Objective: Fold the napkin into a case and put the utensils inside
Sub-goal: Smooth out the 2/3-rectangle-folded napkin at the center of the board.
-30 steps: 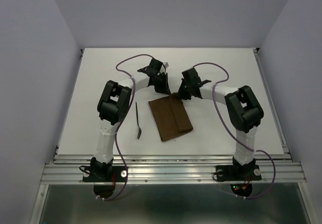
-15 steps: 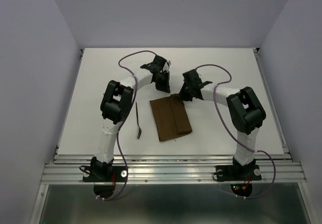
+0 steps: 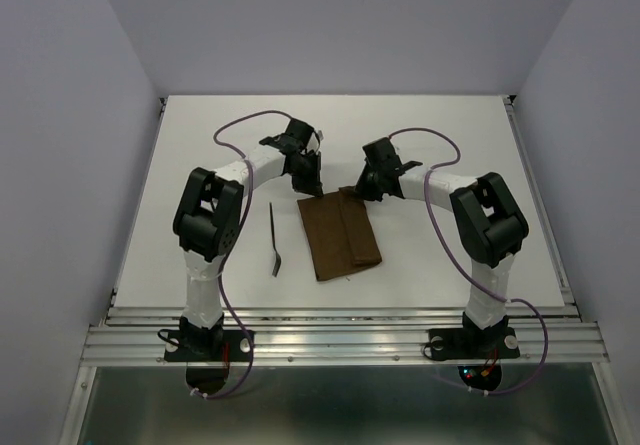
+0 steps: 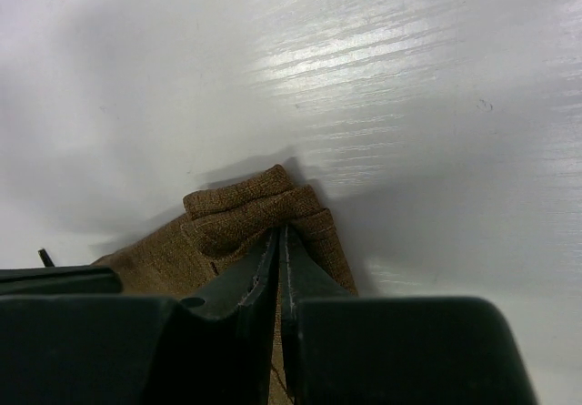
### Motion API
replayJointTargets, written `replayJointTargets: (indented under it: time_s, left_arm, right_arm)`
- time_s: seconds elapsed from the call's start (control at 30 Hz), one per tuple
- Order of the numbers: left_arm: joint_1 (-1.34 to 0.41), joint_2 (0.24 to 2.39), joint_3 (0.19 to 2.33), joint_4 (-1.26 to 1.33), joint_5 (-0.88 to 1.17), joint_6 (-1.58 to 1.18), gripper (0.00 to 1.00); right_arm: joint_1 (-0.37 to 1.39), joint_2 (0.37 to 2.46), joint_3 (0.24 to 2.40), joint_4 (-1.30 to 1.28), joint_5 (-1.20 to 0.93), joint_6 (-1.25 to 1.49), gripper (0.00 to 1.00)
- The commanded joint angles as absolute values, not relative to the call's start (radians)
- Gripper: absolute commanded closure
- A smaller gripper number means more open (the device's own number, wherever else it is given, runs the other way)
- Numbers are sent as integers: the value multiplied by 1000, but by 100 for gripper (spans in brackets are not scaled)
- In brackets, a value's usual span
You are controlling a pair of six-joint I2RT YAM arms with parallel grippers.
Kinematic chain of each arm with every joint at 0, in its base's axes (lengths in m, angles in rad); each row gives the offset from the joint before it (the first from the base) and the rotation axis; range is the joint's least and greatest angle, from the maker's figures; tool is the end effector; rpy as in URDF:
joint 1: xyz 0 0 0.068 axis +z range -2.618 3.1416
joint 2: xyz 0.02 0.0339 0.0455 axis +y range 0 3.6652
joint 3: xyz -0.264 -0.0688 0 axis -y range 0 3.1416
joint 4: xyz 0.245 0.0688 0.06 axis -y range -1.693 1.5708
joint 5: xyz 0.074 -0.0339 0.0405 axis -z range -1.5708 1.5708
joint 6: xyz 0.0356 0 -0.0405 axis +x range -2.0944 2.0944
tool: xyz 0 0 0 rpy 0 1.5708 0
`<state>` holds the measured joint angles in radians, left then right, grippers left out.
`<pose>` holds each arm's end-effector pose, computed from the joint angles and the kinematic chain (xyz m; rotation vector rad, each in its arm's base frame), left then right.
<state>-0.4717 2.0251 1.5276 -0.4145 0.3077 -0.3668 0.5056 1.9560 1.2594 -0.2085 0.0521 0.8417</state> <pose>0.3923 -0.2122 0.2012 0.2706 2.5579 -0.7213 0.3625 0.1985 0.1608 0.4483 2.5056 0.4971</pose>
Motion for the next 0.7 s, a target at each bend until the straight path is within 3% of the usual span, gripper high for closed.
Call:
replayJointTargets:
  time_s: [0.0, 0.33, 0.67]
  left_arm:
    - [-482, 2039, 1499, -365, 364, -368, 100]
    - [-483, 2163, 1563, -365, 348, -362, 100]
    - [-488, 2295, 1804, -445, 362, -316, 100]
  right_arm:
    - [512, 1925, 1266, -270, 57, 819, 90]
    - [512, 1873, 1241, -272, 52, 779, 91]
    - [512, 1919, 1265, -276, 80, 784, 90]
